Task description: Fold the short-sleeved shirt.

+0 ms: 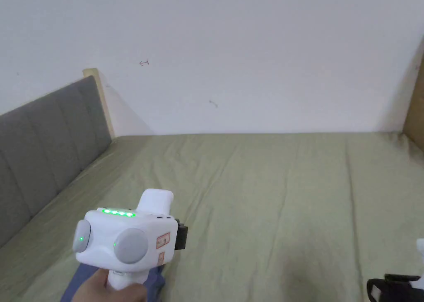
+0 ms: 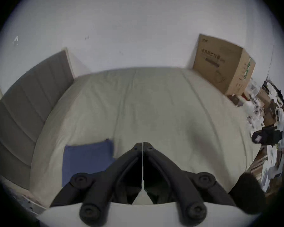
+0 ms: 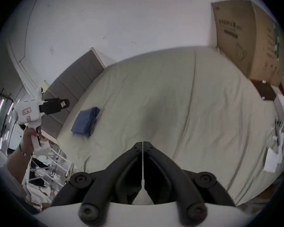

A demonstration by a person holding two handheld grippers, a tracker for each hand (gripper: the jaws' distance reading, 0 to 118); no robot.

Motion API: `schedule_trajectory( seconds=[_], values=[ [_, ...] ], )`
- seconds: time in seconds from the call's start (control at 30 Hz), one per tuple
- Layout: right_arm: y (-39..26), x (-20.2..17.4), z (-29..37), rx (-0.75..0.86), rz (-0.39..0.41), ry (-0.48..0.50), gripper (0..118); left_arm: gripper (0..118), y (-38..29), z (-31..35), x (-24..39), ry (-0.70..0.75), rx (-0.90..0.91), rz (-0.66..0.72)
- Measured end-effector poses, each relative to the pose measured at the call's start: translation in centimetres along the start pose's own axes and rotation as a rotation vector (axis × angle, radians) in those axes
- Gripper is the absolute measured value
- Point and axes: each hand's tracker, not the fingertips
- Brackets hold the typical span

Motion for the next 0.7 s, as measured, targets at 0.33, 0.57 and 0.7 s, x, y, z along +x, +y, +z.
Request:
schedule_trajectory(
  seconds=[0.33, 0.57, 0.7],
  values=[
    [5.5, -2.2, 6.1, 0.560, 0.150, -0.222, 0, 1, 4.1, 5.8, 10.7, 0.047, 0.506, 0.014],
    [5.0, -2.9, 7.4, 0.713, 0.156, -0.246, 70, 98, 2.9, 7.6, 12.8, 0.095, 0.626, -0.008],
    [4.4, -3.5, 7.3, 0.727, 0.174, -0.246, 118, 117, 2.1, 8.5, 13.4, 0.091, 0.642, -0.032]
  ],
)
